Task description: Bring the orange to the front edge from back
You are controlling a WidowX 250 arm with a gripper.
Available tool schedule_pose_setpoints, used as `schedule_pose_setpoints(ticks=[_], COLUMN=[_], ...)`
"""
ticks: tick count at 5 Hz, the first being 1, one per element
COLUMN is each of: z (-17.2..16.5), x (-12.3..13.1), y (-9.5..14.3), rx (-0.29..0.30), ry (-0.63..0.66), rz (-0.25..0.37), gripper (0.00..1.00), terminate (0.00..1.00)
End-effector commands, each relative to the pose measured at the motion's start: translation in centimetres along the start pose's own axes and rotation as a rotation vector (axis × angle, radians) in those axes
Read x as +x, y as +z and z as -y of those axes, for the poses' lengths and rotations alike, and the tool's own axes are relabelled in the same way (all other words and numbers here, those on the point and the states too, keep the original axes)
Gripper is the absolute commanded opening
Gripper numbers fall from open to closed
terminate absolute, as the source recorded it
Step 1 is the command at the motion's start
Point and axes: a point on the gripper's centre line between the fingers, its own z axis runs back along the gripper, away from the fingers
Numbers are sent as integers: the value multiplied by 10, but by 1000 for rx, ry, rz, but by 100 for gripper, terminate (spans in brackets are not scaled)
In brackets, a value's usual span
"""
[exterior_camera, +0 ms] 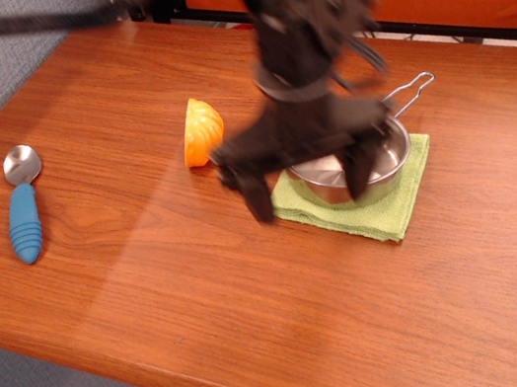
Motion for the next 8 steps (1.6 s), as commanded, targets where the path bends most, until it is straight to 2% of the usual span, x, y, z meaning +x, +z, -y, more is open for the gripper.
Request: schedule_pose_setpoints(ticks=[1,3,4,5,6,7,8], z=[-10,-31,-36,-33,-32,-32,-35], x=[66,108,125,129,130,130,128], y=[-12,-15,-28,-43,-51,-58,-68], rx=[-16,70,111,161,169,153,181], ry=[-25,7,14,-8,-13,-14,-4], rz=[64,68,41,6,-1,-7,-39], gripper=[100,100,100,100,100,100,100], terminate=[0,0,0,0,0,0,0])
